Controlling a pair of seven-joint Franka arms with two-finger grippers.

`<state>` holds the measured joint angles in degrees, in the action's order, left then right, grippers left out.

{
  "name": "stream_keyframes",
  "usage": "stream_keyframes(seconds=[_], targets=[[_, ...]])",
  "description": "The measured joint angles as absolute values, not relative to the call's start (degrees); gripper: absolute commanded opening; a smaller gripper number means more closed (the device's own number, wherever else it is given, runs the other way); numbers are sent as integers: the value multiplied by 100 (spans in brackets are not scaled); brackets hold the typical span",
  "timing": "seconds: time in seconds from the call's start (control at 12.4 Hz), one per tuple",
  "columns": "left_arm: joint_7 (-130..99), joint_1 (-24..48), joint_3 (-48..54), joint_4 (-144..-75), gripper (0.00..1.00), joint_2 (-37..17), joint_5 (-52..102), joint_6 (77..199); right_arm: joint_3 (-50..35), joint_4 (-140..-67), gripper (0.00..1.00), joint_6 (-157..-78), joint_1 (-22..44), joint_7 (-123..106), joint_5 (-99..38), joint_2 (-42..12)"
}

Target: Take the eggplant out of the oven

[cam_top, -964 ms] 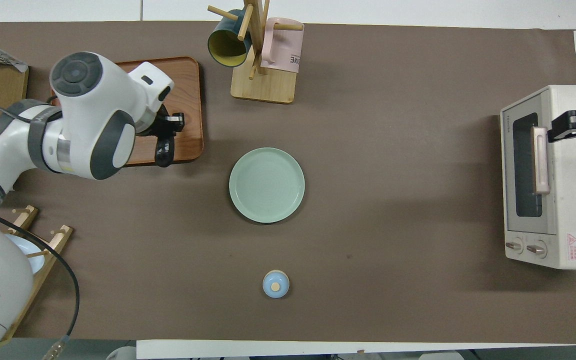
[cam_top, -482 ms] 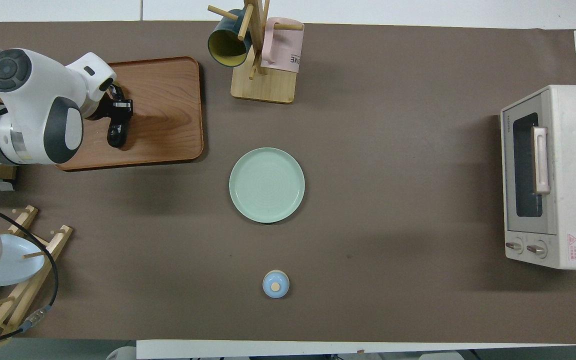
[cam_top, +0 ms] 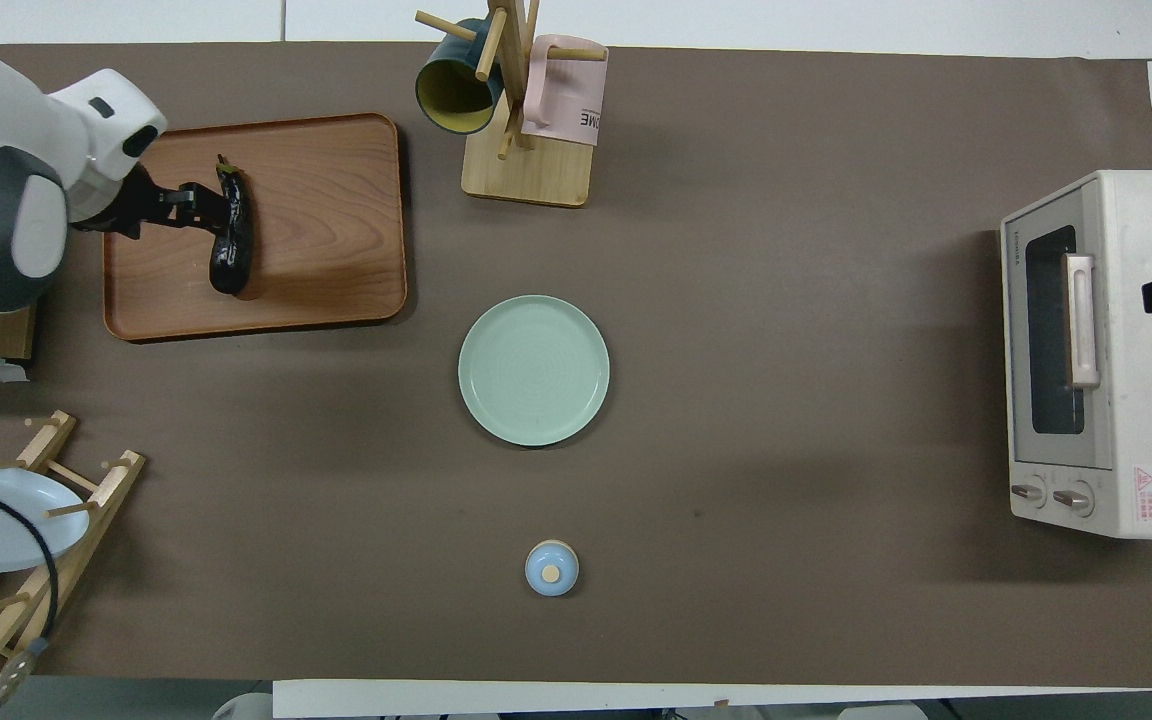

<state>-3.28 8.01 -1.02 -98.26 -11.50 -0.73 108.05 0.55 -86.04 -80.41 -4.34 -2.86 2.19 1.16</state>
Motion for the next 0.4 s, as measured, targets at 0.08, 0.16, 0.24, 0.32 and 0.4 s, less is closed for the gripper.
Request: stream_keyframes(seconds=[0.08, 0.16, 0.24, 0.32, 0.4], targets=[[-278, 775, -117, -9818, 100, -709, -76, 10201, 54, -8611, 100, -8041, -432, -285, 219, 116], [-178, 771, -138, -9823, 100, -254, -77, 9613, 55, -8620, 100, -8040, -432, -285, 219, 116], [-83, 771, -147, -9833, 100, 94, -78, 9205, 55, -8630, 100, -8039, -432, -285, 219, 116], [13, 771, -152, -9841, 100, 373, -79, 8899, 55, -8638, 100, -8039, -432, -285, 219, 116], [109, 771, -157, -9832, 100, 556, -80, 8706, 55, -8641, 100, -8039, -432, -285, 219, 116]])
